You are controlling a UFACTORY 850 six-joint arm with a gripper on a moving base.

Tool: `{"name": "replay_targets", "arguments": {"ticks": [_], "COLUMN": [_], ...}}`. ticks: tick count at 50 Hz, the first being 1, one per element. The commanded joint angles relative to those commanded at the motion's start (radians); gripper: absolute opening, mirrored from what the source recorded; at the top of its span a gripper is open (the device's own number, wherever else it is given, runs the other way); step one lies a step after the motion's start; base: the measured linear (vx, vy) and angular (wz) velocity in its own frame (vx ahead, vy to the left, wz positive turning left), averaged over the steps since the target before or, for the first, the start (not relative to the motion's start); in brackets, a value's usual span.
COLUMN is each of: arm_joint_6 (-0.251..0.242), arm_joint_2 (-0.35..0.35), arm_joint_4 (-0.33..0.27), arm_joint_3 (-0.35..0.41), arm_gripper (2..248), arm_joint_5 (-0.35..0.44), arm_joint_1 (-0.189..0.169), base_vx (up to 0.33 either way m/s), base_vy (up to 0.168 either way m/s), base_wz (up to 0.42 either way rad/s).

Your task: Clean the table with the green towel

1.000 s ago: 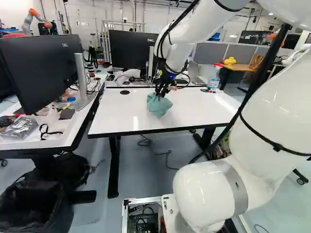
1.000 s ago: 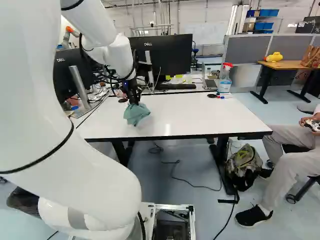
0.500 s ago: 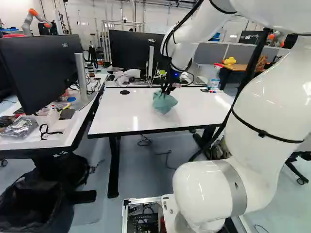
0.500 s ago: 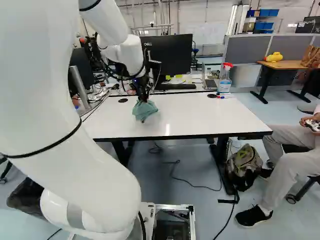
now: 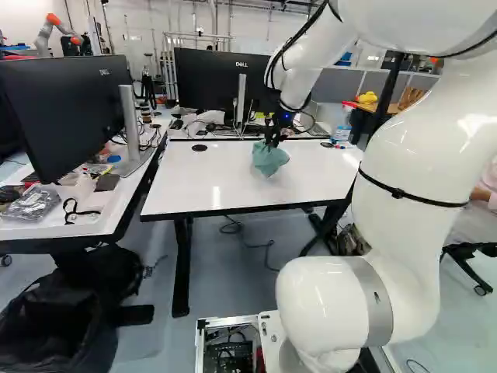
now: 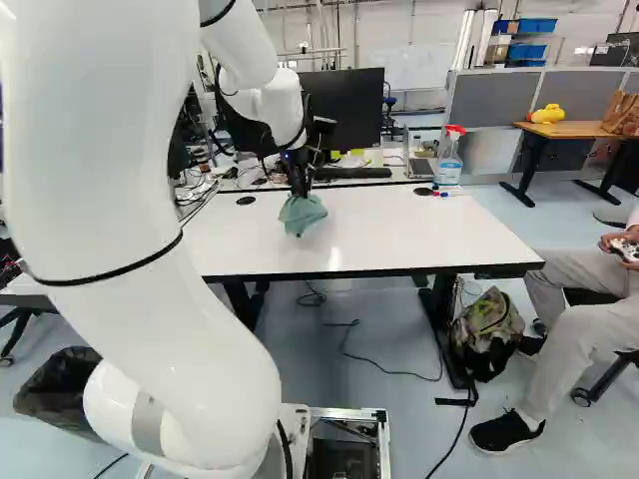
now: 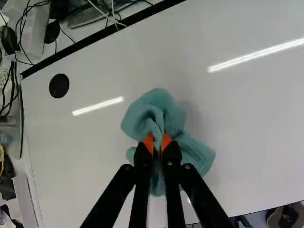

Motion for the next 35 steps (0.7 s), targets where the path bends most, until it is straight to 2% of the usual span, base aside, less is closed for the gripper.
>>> {"name": "replay_targets", "arguments": {"ticks": [35], "arm_joint_6": [0.000], "arm_joint_2": [-0.150], "arm_joint_4": [0.000], "arm_joint_3": [-0.173], "arm_gripper": [38], "arm_joint_5": [0.000], "arm_joint_1": [-0.073], "base_vx": [0.000], "base_vy": [0.000], "base_wz": [0.000]}}
